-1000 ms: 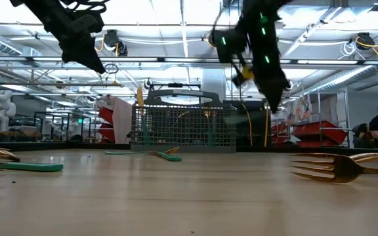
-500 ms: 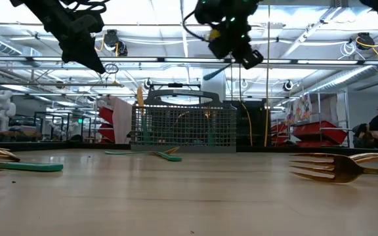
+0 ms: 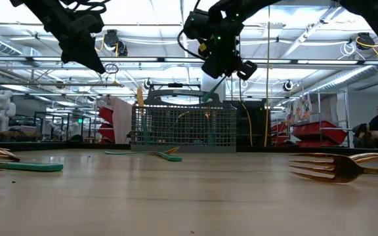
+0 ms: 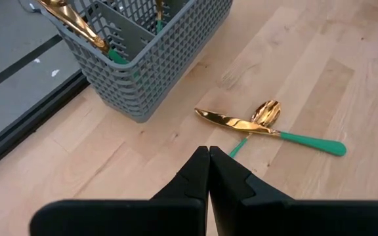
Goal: Sort silverware
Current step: Put the green fork into the gray bin
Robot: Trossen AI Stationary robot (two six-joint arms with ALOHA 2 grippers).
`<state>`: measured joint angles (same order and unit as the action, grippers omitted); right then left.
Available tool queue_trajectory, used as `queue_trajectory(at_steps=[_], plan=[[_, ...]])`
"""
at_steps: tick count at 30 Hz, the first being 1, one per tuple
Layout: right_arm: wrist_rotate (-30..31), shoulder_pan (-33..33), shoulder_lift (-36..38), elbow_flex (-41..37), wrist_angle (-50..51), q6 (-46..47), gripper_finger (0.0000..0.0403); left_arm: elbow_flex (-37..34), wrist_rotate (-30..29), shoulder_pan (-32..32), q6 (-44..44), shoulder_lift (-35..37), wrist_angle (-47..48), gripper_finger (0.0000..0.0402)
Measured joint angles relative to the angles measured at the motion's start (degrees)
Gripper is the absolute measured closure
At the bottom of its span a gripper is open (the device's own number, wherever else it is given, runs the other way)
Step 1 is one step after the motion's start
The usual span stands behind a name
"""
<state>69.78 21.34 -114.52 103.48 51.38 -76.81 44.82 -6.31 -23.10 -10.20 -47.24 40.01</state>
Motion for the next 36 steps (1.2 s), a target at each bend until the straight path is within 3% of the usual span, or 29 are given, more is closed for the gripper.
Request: queue_trajectory(at_steps=[17, 30, 36], plan=[[-2.8, 0.3, -8.2, 0.0, 1.1, 0.7, 0.0400, 0.0, 0.0, 0.0, 0.0, 0.0, 0.0, 0.0391], [-4.9, -0.1, -6.1, 0.0, 1.2, 4.4, 0.0272, 0.0, 0.0, 0.0, 0.0, 0.0, 0.0, 0.0391], [-5.6, -0.5, -5.9, 0.0, 1.1, 6.5, 0.0245, 0.0, 0.0, 0.0, 0.0, 0.0, 0.0, 0.0391]])
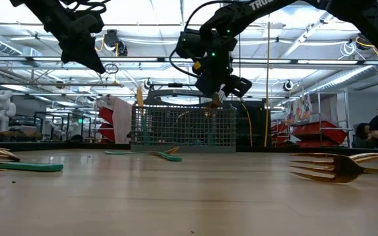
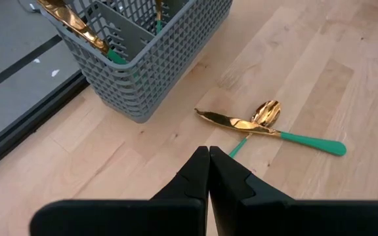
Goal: Sort silverware
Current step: Put the green fork into the gray bin, then put the green knife into the gray bin
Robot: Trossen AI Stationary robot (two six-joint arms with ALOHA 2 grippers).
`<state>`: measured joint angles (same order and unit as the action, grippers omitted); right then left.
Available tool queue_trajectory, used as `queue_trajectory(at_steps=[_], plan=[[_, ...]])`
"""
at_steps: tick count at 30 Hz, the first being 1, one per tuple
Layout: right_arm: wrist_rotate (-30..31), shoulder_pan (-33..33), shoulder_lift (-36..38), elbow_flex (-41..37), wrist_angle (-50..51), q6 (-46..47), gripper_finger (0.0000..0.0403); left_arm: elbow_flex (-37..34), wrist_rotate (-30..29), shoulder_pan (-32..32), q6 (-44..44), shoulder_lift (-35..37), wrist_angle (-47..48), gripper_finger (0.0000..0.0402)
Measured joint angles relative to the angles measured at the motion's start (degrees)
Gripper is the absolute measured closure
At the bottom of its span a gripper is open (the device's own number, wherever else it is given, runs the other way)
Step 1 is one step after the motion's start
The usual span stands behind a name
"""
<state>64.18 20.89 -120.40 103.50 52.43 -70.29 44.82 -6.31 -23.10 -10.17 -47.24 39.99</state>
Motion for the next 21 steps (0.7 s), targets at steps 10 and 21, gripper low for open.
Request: queue_trajectory(at_steps=[10, 21], plan=[[7.2, -2.9, 6.1, 0.0, -3.3, 7.5, 0.0245, 0.0, 0.0, 0.0, 0.0, 0.0, 0.0, 0.0391], [-36.6, -16.5, 16.1, 0.1, -4.6, 76.9, 0.0237, 0.0, 0.0, 0.0, 0.0, 0.0, 0.0, 0.0391]])
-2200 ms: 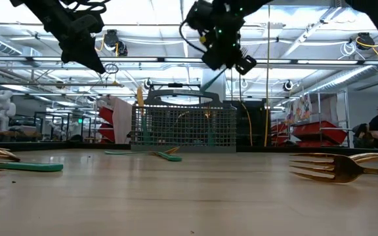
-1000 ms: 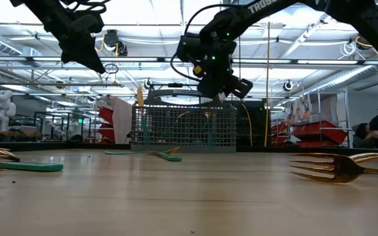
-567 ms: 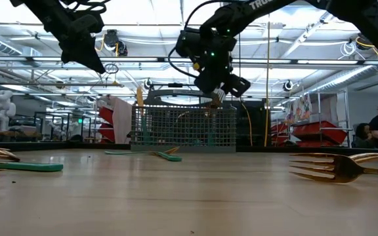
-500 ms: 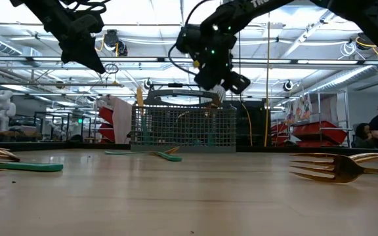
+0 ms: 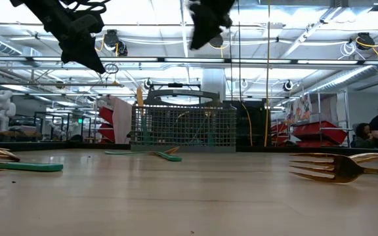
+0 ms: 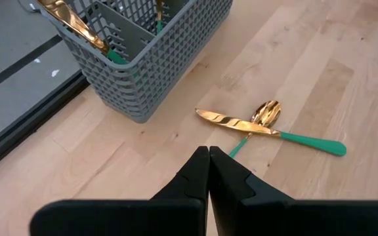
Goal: Sort silverware
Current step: Put the green knife into the gray bin
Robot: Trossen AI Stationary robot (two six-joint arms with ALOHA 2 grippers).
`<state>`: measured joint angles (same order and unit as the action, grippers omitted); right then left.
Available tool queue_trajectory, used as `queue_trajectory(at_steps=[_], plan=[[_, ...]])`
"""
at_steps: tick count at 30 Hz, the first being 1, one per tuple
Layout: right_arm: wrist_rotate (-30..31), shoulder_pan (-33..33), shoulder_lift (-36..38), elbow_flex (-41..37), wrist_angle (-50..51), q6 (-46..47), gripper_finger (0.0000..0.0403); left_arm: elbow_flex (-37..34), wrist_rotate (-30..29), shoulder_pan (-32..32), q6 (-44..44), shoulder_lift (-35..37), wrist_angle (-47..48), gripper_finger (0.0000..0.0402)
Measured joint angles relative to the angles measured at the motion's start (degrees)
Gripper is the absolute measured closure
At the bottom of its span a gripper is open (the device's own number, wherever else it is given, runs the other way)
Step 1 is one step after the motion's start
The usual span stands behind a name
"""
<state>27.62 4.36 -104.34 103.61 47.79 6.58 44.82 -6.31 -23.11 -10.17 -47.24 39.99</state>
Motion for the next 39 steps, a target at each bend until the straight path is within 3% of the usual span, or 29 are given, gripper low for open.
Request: queue_trajectory(at_steps=[3, 6, 11, 15, 21, 31, 39], plan=[[-5.4, -0.8, -2.1, 0.0, -1.3, 14.0, 0.0238, 0.0, 0.0, 0.0, 0.0, 0.0, 0.0, 0.0391], [-5.2, -0.8, -5.4, 0.0, 0.3, 19.1, 0.0234, 0.0, 0.0, 0.0, 0.0, 0.0, 0.0, 0.0391], [-12.5, -1.7, -13.0, -0.1, 4.8, 24.8, 0.0223, 0.0, 0.0, 0.0, 0.0, 0.0, 0.0, 0.0391], [-14.1, -3.0, -16.9, -0.2, 3.5, 29.1, 0.0213, 0.0, 0.0, 0.0, 0.0, 0.0, 0.0, 0.0391], [-15.1, -3.3, -21.7, -0.1, -0.3, 31.5, 0.0200, 0.0, 0.0, 0.0, 0.0, 0.0, 0.0, 0.0391], [-18.3, -2.9, -23.4, 0.0, -6.9, 33.3, 0.0190, 0.0, 0.0, 0.0, 0.1, 0.0, 0.0, 0.0391], [-18.9, -2.2, -25.9, -0.1, -6.3, 34.7, 0.0190, 0.0, 0.0, 0.0, 0.1, 0.0, 0.0, 0.0391]])
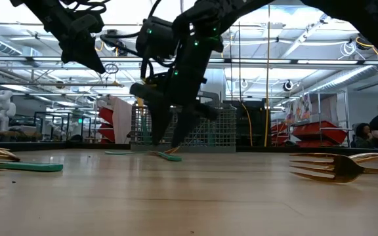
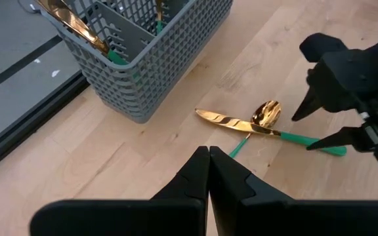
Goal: Sort silverware
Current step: Put the green knife into the gray bin
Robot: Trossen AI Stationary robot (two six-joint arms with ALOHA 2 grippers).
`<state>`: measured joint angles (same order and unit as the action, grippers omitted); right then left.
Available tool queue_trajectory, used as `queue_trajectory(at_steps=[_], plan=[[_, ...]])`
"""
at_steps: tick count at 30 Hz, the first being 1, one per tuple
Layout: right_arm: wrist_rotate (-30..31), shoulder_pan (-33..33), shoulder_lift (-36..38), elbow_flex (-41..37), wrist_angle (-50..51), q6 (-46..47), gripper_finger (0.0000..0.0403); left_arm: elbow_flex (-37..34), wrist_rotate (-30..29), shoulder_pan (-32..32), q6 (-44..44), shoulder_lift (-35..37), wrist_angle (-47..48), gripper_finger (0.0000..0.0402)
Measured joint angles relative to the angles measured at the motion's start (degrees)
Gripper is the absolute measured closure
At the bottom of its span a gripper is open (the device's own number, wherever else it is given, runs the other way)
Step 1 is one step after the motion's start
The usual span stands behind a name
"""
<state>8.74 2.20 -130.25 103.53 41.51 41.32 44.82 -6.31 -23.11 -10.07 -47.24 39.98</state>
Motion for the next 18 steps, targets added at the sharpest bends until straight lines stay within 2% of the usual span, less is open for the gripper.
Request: queue_trajectory(at_steps=[9, 12, 15, 18], plan=[[-0.1, 0.3, -2.5, 0.0, 1.0, 1.5, 0.0192, 0.0, 0.0, 0.0, 0.3, 0.0, 0.0, 0.0391], [0.3, 0.3, -3.2, 0.2, 1.3, 1.0, 0.0206, 0.0, 0.0, 0.0, 0.4, 0.0, 0.0, 0.0391], [0.2, 0.4, -3.3, 0.2, 2.9, 1.4, 0.0255, 0.0, 0.0, 0.0, 0.5, 0.0, 0.0, 0.0391], [-0.9, 0.5, -3.9, 0.3, 3.7, 1.2, 0.0340, 0.0, -0.2, 0.0, 0.5, 0.0, 0.0, 0.0391]])
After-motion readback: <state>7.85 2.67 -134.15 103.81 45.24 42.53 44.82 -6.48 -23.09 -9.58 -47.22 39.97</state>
